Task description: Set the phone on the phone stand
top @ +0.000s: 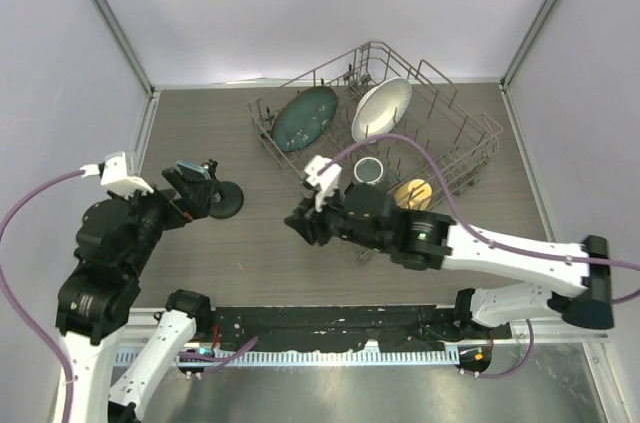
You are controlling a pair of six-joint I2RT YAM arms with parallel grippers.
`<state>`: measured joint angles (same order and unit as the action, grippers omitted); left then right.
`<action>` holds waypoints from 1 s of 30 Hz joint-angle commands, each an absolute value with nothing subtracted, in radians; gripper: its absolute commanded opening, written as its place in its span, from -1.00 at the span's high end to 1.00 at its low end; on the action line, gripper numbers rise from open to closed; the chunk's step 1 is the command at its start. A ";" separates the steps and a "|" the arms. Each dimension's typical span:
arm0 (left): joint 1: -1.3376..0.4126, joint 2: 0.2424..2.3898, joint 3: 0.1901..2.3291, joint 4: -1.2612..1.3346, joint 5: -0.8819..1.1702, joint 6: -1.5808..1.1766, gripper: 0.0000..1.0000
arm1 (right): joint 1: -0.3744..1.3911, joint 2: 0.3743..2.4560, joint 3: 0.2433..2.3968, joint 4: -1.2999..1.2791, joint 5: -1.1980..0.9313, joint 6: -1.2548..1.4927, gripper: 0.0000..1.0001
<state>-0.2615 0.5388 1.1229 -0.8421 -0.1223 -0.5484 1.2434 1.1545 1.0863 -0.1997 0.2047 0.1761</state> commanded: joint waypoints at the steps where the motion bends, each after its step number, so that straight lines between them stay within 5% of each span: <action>1: -0.258 0.465 1.210 -0.790 -0.057 -0.422 -1.00 | 1.269 1.351 1.183 0.105 0.181 0.233 0.47; 3: -0.261 0.427 1.239 -0.816 -0.069 -0.408 -0.99 | 1.294 1.492 1.236 0.193 0.212 0.247 0.73; 8: -0.298 0.385 1.270 -0.847 -0.118 -0.411 -1.00 | 1.331 1.751 1.376 0.332 0.374 0.193 1.00; 17: -0.382 0.350 1.284 -0.893 -0.193 -0.382 -1.00 | 1.336 2.064 1.532 0.443 0.497 0.081 1.00; 30: -0.411 0.334 1.249 -0.905 -0.210 -0.383 -0.99 | 1.310 2.207 1.617 0.598 0.540 0.005 1.00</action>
